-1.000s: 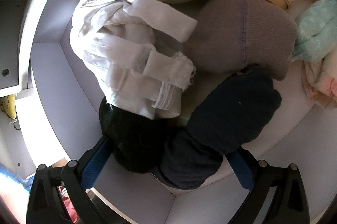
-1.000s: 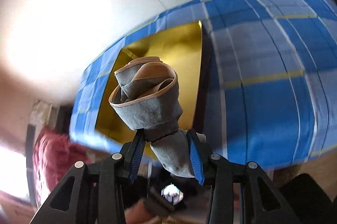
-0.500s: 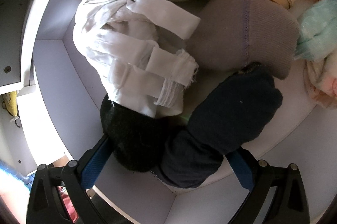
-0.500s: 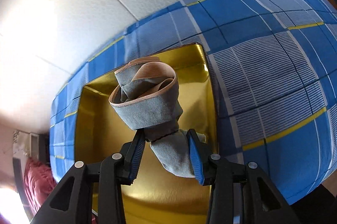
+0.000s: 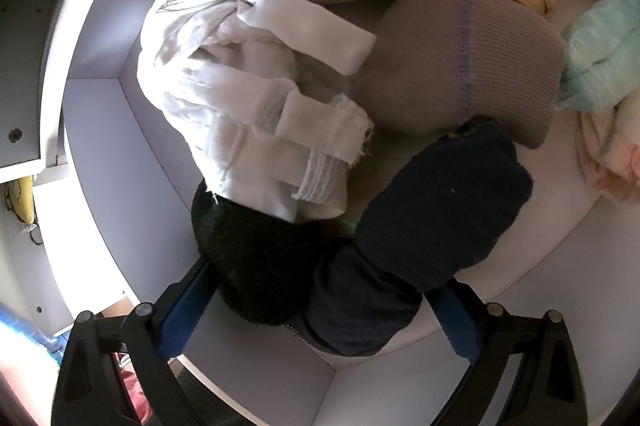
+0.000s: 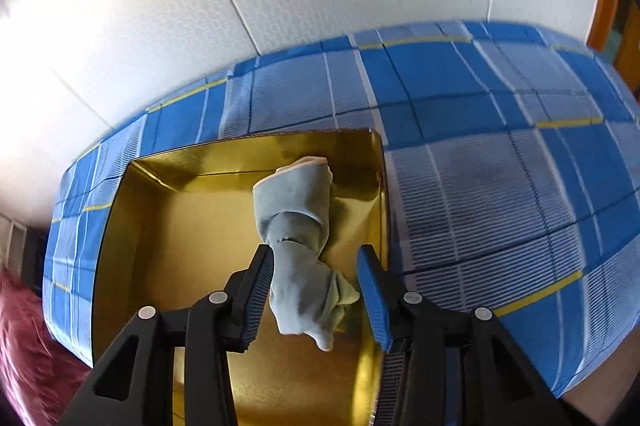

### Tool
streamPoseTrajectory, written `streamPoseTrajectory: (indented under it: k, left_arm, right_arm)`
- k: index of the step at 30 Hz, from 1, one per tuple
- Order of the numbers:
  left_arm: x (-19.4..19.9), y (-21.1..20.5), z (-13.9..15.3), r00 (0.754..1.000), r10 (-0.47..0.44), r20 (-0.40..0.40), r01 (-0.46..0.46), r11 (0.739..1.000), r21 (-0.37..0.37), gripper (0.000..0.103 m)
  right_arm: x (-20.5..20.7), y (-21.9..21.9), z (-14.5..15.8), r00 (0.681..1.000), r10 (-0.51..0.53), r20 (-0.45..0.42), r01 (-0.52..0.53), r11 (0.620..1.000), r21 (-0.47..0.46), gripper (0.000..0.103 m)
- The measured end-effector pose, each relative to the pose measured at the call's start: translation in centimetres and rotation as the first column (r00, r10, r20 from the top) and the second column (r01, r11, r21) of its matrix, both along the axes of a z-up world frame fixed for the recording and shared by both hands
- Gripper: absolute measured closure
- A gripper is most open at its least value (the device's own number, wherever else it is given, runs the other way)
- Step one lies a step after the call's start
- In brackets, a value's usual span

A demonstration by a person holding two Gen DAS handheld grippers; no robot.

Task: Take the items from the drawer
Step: 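Carry the grey-green cloth into the red box and lower it, then open the right gripper and return it to the clothes shelf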

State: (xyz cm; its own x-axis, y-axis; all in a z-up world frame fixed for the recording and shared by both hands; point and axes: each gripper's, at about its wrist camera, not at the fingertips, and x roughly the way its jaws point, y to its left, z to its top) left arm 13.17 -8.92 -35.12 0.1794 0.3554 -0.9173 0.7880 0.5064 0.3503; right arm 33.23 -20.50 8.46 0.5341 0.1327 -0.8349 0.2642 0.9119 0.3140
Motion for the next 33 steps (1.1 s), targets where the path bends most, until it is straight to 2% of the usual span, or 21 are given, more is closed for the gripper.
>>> streamPoseTrajectory:
  k: [5,10,16,20,24,27,30,33]
  left_arm:
    - [-0.3,0.0,0.1,1.0,-0.018,0.004,0.018,1.0,0.003,0.007]
    - [-1.0,-0.1,0.5,0.999,-0.042,0.012,0.041,0.999,0.016,0.011]
    - [-1.7,-0.1,0.8,0.997,-0.073,0.023,0.072,0.997,0.024,0.018]
    - [-1.9,0.1,1.2,0.996,-0.083,0.031,0.082,0.996,0.022,0.024]
    - [-2.1,0.5,1.4,0.996,-0.088,0.03,0.088,0.996,0.007,0.027]
    - [-1.2,1.4,2.2,0.997,-0.073,0.028,0.074,0.997,-0.032,0.034]
    - [-0.5,2.2,3.0,0.999,-0.048,0.025,0.05,0.996,-0.078,0.04]
    - [-0.2,2.8,3.6,0.999,-0.04,0.023,0.042,0.994,-0.103,0.044]
  right_arm:
    - [-2.8,0.0,0.9,0.996,0.05,0.07,-0.047,0.998,-0.034,0.06]
    - [-7.6,0.6,1.6,0.977,0.129,0.17,-0.115,0.989,-0.092,0.06]
    - [-14.7,1.2,0.0,0.942,0.235,0.24,-0.21,0.97,-0.125,0.06]
    - [-18.9,1.7,-2.1,0.918,0.307,0.252,-0.277,0.95,-0.147,0.06]
    - [-21.6,2.3,-5.8,0.916,0.351,0.194,-0.332,0.935,-0.122,0.06]
    - [-22.8,2.9,-9.6,0.921,0.374,0.104,-0.364,0.925,-0.105,0.06]
    - [-23.2,4.0,-13.4,0.912,0.41,-0.007,-0.407,0.905,-0.12,0.06]
    - [-22.7,5.1,-16.8,0.885,0.44,-0.15,-0.457,0.883,-0.105,0.06]
